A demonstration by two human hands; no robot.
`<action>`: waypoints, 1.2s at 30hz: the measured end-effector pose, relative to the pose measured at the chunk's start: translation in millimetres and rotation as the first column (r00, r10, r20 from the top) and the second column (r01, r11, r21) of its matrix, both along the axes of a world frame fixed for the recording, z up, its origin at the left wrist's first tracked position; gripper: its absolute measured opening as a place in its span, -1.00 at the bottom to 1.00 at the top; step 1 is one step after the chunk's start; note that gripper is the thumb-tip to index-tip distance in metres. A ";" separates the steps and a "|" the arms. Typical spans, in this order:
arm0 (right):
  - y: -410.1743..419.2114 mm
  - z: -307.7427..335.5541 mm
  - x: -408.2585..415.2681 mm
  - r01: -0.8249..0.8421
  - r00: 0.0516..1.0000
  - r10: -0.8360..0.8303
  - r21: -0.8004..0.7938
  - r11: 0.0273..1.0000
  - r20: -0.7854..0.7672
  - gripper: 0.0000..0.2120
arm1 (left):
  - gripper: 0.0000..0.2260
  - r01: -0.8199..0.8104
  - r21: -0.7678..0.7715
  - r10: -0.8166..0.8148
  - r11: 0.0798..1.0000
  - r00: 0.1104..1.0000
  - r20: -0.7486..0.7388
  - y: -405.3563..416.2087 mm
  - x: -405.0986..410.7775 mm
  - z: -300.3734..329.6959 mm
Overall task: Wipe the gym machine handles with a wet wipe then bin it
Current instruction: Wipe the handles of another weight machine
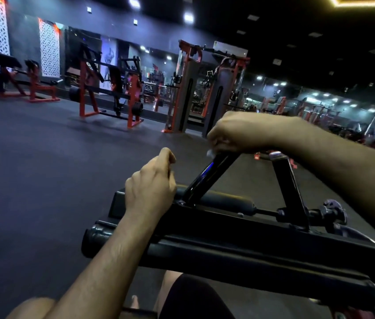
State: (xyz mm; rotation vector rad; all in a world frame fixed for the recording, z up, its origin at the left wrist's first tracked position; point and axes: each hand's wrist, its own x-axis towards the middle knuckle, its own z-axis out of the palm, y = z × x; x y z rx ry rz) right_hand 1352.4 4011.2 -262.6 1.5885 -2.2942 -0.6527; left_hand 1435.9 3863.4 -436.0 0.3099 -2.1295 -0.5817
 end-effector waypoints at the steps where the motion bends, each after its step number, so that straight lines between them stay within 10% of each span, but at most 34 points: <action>1: 7.6 4.9 -3.9 0.016 1.000 -0.015 -0.062 0.998 0.005 -0.67 | -0.93 0.002 -0.007 -0.002 1.000 1.000 -0.003 0.0 -0.6 -0.5; 18: -14.4 -117.2 17.4 -0.181 0.982 0.187 -0.202 0.963 0.012 -0.91 | -0.83 0.024 0.028 -0.025 0.999 0.999 0.038 -0.2 -0.4 0.2; 29: 10.1 -69.7 8.2 -0.281 0.957 0.273 -0.083 0.956 -0.098 -0.88 | -0.85 -0.008 -0.018 0.009 1.000 0.999 0.039 1.0 -2.0 0.4; 36: 53.1 -34.6 -12.4 -0.211 0.960 0.130 -0.335 0.919 -0.249 -0.71 | -0.86 0.009 -0.023 -0.008 1.000 0.999 0.031 2.5 -3.2 -0.2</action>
